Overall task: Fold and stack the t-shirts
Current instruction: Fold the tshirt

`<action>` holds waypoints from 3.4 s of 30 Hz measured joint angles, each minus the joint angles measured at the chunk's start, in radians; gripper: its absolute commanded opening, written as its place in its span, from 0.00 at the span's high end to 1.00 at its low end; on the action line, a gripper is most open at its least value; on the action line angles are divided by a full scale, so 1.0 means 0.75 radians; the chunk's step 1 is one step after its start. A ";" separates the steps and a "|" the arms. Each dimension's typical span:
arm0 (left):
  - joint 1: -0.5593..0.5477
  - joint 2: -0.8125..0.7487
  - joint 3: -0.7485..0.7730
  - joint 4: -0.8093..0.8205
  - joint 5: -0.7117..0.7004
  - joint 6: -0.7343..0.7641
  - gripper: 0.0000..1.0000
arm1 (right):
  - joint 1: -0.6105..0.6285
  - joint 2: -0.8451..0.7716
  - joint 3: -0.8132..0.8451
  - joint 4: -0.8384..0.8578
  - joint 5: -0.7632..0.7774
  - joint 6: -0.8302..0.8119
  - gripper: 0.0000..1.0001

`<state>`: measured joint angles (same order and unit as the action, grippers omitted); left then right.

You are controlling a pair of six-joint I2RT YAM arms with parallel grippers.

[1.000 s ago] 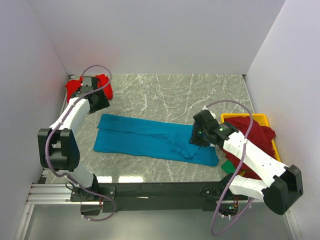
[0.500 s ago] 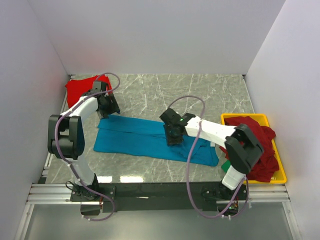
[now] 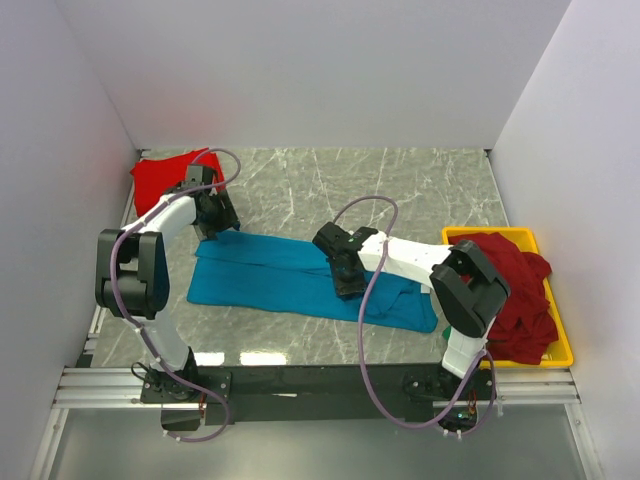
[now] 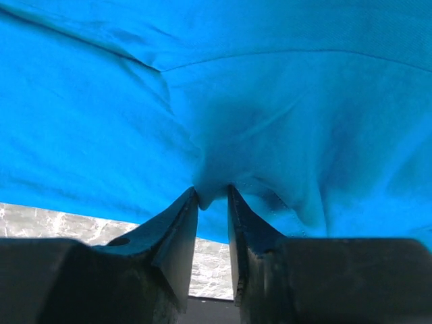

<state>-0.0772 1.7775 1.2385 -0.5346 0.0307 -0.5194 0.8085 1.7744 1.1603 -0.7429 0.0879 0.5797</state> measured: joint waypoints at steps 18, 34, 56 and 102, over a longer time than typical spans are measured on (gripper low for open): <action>0.000 0.000 -0.018 0.003 0.001 0.001 0.31 | -0.082 -0.099 -0.012 -0.103 0.103 0.104 0.95; 0.000 0.001 -0.033 0.021 0.033 0.001 0.31 | -0.084 -0.160 0.173 -0.133 0.132 0.002 0.77; 0.000 0.025 -0.033 0.020 0.034 0.002 0.31 | -0.037 0.055 0.173 -0.038 -0.083 -0.100 0.74; 0.000 0.030 -0.033 0.020 0.034 0.002 0.31 | -0.058 0.057 0.085 -0.098 -0.008 0.003 0.98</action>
<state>-0.0772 1.7996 1.2140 -0.5198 0.0563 -0.5179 0.7650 1.8172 1.2240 -0.8165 0.0818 0.5819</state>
